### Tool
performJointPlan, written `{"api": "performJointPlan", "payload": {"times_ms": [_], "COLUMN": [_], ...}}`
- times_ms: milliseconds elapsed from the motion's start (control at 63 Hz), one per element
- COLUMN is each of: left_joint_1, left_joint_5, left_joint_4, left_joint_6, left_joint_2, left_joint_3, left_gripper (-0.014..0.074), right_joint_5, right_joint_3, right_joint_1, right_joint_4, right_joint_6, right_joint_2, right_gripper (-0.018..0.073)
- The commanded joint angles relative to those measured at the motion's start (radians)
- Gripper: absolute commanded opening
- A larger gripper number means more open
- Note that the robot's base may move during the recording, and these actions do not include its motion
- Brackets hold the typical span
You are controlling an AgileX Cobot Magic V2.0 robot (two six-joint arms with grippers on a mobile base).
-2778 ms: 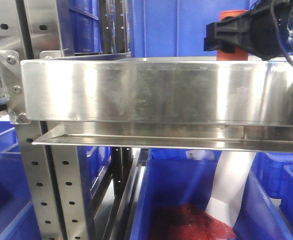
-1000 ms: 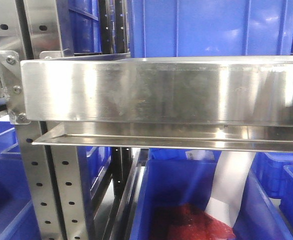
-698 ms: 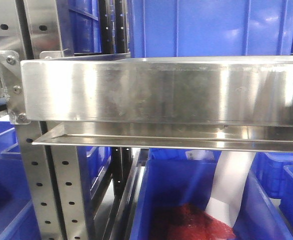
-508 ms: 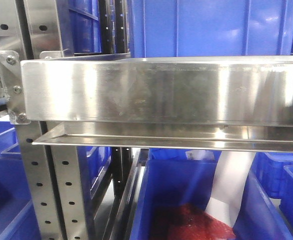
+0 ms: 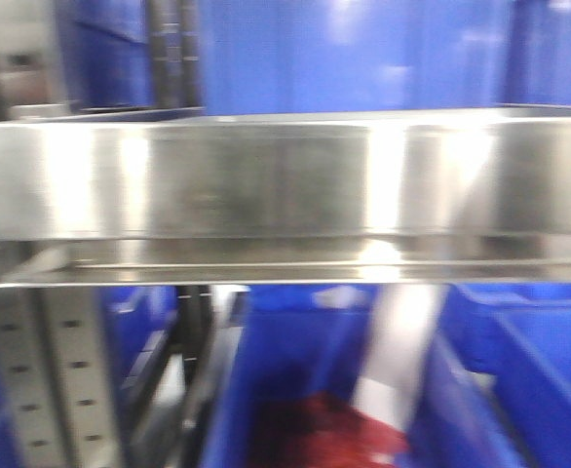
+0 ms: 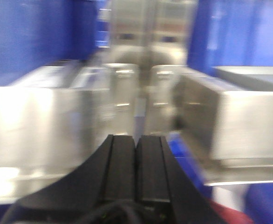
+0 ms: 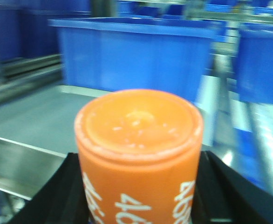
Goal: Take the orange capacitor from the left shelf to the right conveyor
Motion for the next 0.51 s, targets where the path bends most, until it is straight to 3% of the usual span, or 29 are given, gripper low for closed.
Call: {"api": "performJointPlan", "payload": {"times_ms": [0, 492], "left_joint_1": [0.002, 0.002], "left_joint_5": [-0.085, -0.085], "left_joint_4": [-0.003, -0.003], "left_joint_6": [-0.002, -0.002], "left_joint_2": [-0.012, -0.012], "left_joint_3": [-0.003, -0.003], "left_gripper": [-0.0127, -0.0127], "right_joint_5": [-0.097, -0.097], "right_joint_3": [-0.031, -0.031], "right_joint_1": [-0.001, -0.001], "right_joint_4": [-0.015, -0.015], "right_joint_6": [-0.007, -0.007], "right_joint_2": [0.006, 0.006], "right_gripper": [0.0130, 0.0130]}}
